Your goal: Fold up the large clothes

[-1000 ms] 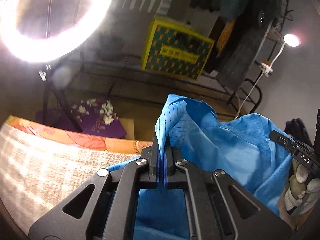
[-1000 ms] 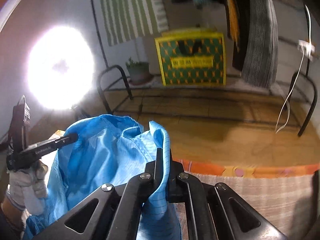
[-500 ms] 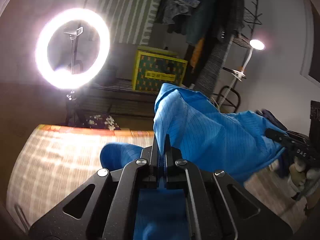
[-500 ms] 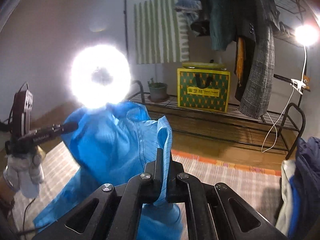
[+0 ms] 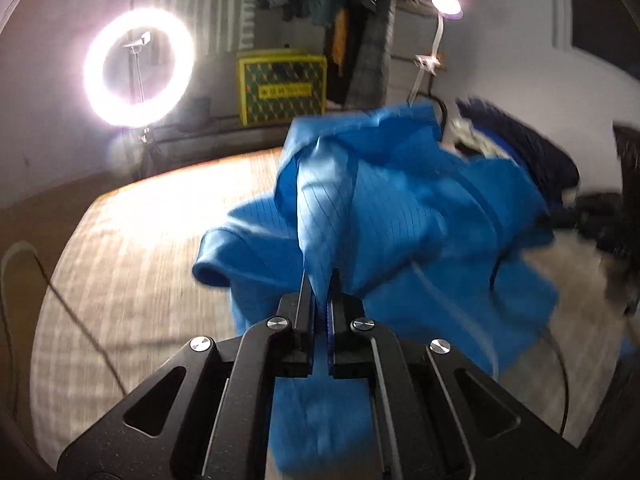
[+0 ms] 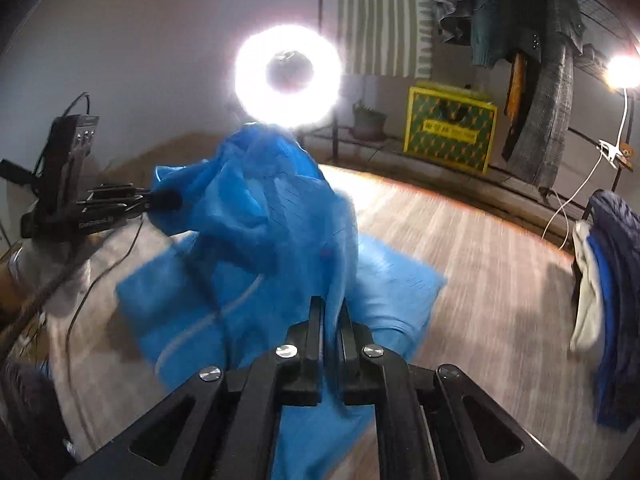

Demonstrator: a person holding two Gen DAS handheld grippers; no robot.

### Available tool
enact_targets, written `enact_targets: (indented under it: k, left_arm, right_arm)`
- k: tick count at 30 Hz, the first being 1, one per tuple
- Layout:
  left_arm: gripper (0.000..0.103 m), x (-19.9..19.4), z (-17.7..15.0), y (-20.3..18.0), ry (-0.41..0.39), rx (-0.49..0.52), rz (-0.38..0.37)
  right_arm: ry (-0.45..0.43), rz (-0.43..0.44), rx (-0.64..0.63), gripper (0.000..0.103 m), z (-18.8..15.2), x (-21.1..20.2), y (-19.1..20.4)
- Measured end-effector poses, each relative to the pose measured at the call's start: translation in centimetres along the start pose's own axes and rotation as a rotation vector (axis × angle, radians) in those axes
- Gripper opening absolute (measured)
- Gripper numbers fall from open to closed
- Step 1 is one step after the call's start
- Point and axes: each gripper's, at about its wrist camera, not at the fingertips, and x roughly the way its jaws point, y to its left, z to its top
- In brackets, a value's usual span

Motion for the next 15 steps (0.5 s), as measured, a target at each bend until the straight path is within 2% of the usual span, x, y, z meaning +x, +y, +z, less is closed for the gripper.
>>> enact_targets:
  k: [3, 7, 10, 15]
  left_arm:
    - [0.009, -2.8, -2.8, -0.2, 0.01, -0.008, -0.013]
    - [0.009, -7.8, -4.6, 0.5, -0.041, -0.08, -0.038]
    - [0.009, -12.8, -4.8, 1.0, -0.09, -0.139, -0.048]
    - [0.011, -20.2, -3.2, -0.2, -0.126, -0.165, -0.056]
  right_arm:
    - [-0.057, 0.018, 0.018, 0.024, -1.8, -4.6, 0.5]
    - [-0.167, 0.039, 0.062, 0.026, -2.5, -11.3, 0.4]
    - [-0.248, 0.036, 0.082, 0.028, -2.8, -16.4, 0.7]
    - [-0.348, 0.034, 0.102, 0.033, -2.8, -23.3, 1.8]
